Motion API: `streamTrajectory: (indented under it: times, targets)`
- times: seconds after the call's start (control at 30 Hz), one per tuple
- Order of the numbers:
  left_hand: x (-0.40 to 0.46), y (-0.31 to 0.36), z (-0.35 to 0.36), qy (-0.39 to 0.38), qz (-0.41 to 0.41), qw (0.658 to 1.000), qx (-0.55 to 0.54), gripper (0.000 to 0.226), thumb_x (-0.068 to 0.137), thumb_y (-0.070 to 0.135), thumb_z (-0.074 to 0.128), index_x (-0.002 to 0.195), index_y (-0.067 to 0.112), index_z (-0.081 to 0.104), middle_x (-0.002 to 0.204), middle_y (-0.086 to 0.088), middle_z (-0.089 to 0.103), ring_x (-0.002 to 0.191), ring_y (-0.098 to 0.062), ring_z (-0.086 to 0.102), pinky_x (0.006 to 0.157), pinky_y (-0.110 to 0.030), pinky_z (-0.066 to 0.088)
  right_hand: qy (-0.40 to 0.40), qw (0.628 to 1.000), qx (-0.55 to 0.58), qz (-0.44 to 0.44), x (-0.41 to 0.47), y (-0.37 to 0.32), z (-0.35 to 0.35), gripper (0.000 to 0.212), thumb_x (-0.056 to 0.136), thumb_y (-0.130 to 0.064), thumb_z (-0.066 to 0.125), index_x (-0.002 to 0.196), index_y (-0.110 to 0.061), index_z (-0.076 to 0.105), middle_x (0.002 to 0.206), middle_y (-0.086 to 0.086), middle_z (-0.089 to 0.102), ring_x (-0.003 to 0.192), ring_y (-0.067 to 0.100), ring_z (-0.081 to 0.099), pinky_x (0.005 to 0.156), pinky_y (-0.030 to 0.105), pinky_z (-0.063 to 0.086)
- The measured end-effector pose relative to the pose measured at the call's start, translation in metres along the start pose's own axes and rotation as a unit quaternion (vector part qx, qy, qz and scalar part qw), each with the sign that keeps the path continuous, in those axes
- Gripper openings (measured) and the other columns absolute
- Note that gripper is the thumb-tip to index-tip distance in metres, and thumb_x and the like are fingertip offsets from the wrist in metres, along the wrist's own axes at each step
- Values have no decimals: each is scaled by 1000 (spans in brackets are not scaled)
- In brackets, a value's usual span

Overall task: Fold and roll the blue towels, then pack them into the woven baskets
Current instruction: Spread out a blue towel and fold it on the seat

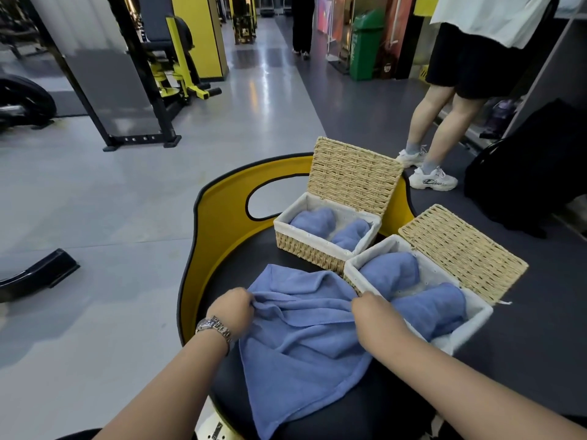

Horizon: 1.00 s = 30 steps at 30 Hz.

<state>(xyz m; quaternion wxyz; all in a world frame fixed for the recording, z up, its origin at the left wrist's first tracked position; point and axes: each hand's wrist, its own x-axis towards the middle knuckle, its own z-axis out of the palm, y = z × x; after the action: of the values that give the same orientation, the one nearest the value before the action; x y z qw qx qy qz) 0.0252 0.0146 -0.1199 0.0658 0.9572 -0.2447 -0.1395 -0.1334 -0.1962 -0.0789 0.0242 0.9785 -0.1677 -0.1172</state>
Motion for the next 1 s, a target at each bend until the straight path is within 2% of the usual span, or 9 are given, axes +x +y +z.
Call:
streamTrajectory:
  times: [0.1,0.2,0.3,0.4,0.53,0.7,0.87,0.93,1.0]
  targets:
    - [-7,1,-16,81,-45,983,-156,19,88,11,52,89,12,72,78,-3,66,72,-18,61,58,-23,42,95,991,93,-9,-3,6,-10,21,89,-5,46,102,-9,61,105,8,54,102,28,57,82,35,46]
    - [-19,4,-38,142,-67,949,-275,24,88,15,58,64,20,62,56,6,54,55,-9,48,48,-21,31,196,945,258,-41,-1,18,-21,17,85,-5,50,94,-7,65,98,8,57,89,29,58,77,37,46]
    - [-29,6,-54,164,-37,929,-329,37,88,25,63,53,25,53,52,8,51,53,-8,46,48,-21,30,129,887,442,-46,-2,33,-33,23,88,1,49,94,-14,66,89,-7,61,84,11,59,70,11,40]
    - [-41,6,-66,191,1,923,-335,27,86,25,67,60,24,60,64,9,60,63,-7,54,54,-15,35,106,809,577,-36,-3,41,-42,34,88,5,50,85,-23,69,89,-8,72,92,9,66,82,18,47]
    - [-59,5,-89,221,27,907,-357,15,82,16,72,72,26,66,80,12,66,74,-1,60,61,-3,41,202,770,602,-63,-14,43,-65,34,83,15,55,80,-16,69,93,-4,67,91,4,64,83,15,49]
    - [-82,9,-123,238,15,857,-456,11,79,6,73,76,16,73,84,10,70,72,9,63,66,-7,46,266,725,630,-78,-32,50,-99,30,80,17,59,80,-11,70,101,0,65,92,-2,62,80,12,49]
    - [-103,17,-155,246,15,793,-557,17,82,6,71,77,23,73,74,12,72,78,-3,65,77,-17,49,299,694,651,-78,-49,65,-137,26,81,13,60,79,-12,67,99,-4,68,85,-1,65,67,12,51]
    - [-110,21,-169,251,49,809,-529,22,83,1,68,77,22,72,74,13,70,75,0,63,72,-9,49,296,683,660,-99,-56,70,-154,30,81,17,57,76,-11,65,104,0,66,86,-2,65,68,15,53]
    - [-118,22,-183,246,99,855,-445,24,82,-4,64,79,17,75,85,11,69,75,7,62,70,-3,46,305,679,656,-128,-64,76,-170,33,79,23,54,75,-9,63,103,3,64,87,-4,65,79,13,50]
